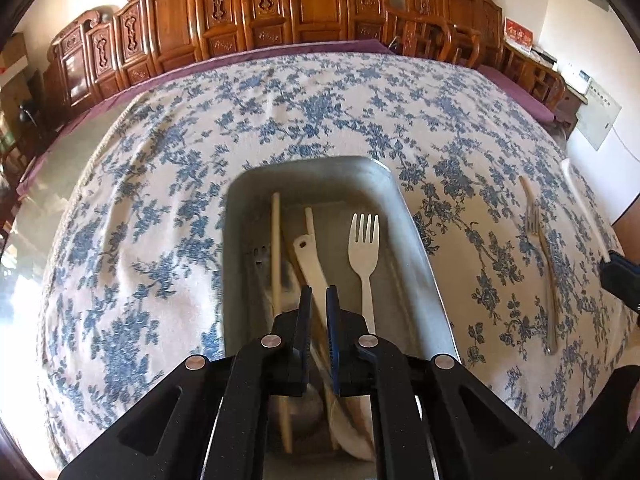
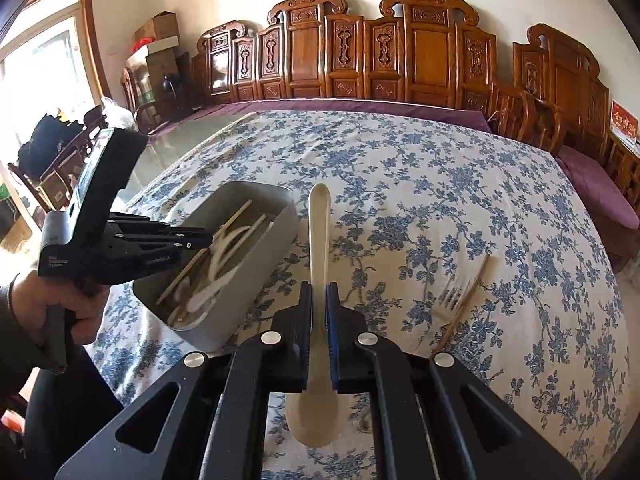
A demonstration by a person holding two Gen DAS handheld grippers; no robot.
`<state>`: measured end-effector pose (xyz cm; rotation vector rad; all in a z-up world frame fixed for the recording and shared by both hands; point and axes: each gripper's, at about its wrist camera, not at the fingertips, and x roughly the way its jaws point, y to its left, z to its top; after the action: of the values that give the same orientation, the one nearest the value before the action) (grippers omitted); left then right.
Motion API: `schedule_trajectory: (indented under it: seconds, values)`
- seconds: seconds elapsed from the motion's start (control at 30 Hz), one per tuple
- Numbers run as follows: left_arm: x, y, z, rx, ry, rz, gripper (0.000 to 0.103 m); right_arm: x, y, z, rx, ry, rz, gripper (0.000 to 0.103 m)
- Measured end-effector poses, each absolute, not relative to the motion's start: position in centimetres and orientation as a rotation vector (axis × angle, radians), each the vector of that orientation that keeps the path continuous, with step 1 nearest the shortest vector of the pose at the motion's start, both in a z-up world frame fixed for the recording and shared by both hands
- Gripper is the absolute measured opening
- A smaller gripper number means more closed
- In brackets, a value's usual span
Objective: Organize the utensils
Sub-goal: 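Lower the chopstick into the tray and open the left tool while the right tool holds the white spoon, then lower the white spoon into the tray and open the right tool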
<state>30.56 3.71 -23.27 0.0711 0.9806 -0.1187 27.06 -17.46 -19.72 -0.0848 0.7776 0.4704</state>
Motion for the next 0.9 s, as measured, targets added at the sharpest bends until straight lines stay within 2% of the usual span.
schedule_trajectory:
  seconds: [0.13,0.4,0.47,0.5,0.57,0.63,0.77,0.9]
  values:
    - [28.9,4.7,-21.1,0.067,0.938,-0.127,0.007,26.5,-15.8,-18.9,-0.094,0.777,0.481,0.009]
    - [25.7,8.0,-16.4,0.052,0.840,-0.128,0.020,26.5,-11.8,-16.8,-0.080,0.784,0.512,0.009]
    - [24.9,9.1,-15.3,0.046,0.818,-0.117,0.037,26.6,-10.5,-16.3,-0.082,0.784,0.519,0.009]
    - [24.6,9.5,-14.9,0.045,0.809,-0.112,0.041,26.7,-9.9,-16.0,-0.084,0.784,0.521,0.009]
    - [24.0,10.5,-14.2,0.051,0.788,-0.097,0.061,26.9,-8.8,-15.7,-0.086,0.786,0.525,0.009]
    - [23.3,11.5,-13.6,0.067,0.766,-0.069,0.075,27.2,-7.9,-15.4,-0.088,0.788,0.525,0.009]
    - [22.3,13.9,-12.9,0.042,0.761,-0.065,0.084,27.9,-6.4,-15.3,-0.081,0.803,0.520,0.009]
    - [21.6,15.6,-12.6,0.027,0.757,-0.055,0.085,29.3,-5.0,-15.9,-0.049,0.839,0.512,0.009]
